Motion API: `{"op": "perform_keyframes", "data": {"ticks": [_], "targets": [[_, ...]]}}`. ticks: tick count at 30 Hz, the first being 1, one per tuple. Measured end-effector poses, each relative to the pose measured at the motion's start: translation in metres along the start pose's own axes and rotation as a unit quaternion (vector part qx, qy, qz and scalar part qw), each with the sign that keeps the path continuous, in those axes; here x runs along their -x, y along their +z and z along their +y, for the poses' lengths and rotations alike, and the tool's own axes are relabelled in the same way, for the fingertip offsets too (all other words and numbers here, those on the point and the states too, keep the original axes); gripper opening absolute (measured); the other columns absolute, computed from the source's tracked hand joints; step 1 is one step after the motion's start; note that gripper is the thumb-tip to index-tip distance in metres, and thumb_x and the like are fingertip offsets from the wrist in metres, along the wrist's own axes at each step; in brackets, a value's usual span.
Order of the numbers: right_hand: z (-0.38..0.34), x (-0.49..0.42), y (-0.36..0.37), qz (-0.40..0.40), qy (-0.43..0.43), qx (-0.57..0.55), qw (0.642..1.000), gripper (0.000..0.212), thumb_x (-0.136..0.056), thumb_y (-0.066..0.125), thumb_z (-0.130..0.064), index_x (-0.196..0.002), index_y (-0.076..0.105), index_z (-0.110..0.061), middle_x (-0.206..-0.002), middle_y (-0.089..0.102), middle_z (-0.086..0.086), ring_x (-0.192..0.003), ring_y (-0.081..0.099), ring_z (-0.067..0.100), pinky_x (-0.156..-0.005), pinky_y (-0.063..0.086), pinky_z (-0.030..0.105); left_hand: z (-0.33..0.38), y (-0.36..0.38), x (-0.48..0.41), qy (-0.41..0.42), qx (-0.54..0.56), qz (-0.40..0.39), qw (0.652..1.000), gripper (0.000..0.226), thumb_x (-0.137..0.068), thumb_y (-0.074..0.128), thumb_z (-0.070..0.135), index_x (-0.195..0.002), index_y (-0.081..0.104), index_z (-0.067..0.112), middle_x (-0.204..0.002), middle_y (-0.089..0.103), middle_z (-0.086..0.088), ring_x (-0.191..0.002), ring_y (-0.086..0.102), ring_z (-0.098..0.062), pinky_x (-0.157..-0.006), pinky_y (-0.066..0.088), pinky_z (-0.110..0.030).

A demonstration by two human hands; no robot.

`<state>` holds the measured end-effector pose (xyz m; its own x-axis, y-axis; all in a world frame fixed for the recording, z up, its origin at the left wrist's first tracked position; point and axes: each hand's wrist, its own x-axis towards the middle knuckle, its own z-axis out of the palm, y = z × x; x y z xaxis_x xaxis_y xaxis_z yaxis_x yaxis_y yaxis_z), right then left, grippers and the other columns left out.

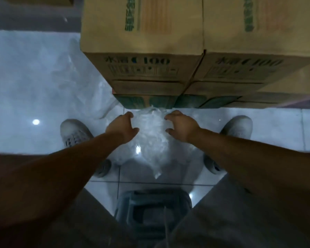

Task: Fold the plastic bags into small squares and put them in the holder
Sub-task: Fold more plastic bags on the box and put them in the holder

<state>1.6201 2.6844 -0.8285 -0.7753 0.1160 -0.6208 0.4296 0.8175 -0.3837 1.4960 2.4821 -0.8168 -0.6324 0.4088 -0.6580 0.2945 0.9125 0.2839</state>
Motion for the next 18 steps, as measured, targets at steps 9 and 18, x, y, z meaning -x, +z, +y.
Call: {"op": "perform_keyframes", "data": {"ticks": [9,18], "targets": [[0.001,-0.025,0.025,0.014,0.030,-0.020,0.999,0.029,-0.094,0.067,-0.028,-0.121,0.060,-0.020,-0.132,0.052,0.007,-0.113,0.057,0.027,-0.096,0.046,0.035,0.006,0.023,-0.022,0.003,0.063,0.047,0.997,0.026,-0.102,0.058,0.033,-0.114,0.067,0.012,-0.120,0.068,-0.013,-0.110,0.064,-0.030,-0.103,0.049,-0.038],[0.004,-0.011,-0.012,0.084,-0.035,-0.066,0.994,0.011,-0.093,0.060,-0.032,-0.083,0.056,-0.030,-0.097,0.053,0.001,-0.096,0.058,0.025,-0.078,0.042,0.030,-0.005,-0.017,-0.009,0.078,0.200,0.064,0.975,0.012,-0.095,0.068,0.025,-0.089,0.074,0.017,-0.096,0.073,-0.001,-0.087,0.067,-0.018,-0.088,0.058,-0.039]]}}
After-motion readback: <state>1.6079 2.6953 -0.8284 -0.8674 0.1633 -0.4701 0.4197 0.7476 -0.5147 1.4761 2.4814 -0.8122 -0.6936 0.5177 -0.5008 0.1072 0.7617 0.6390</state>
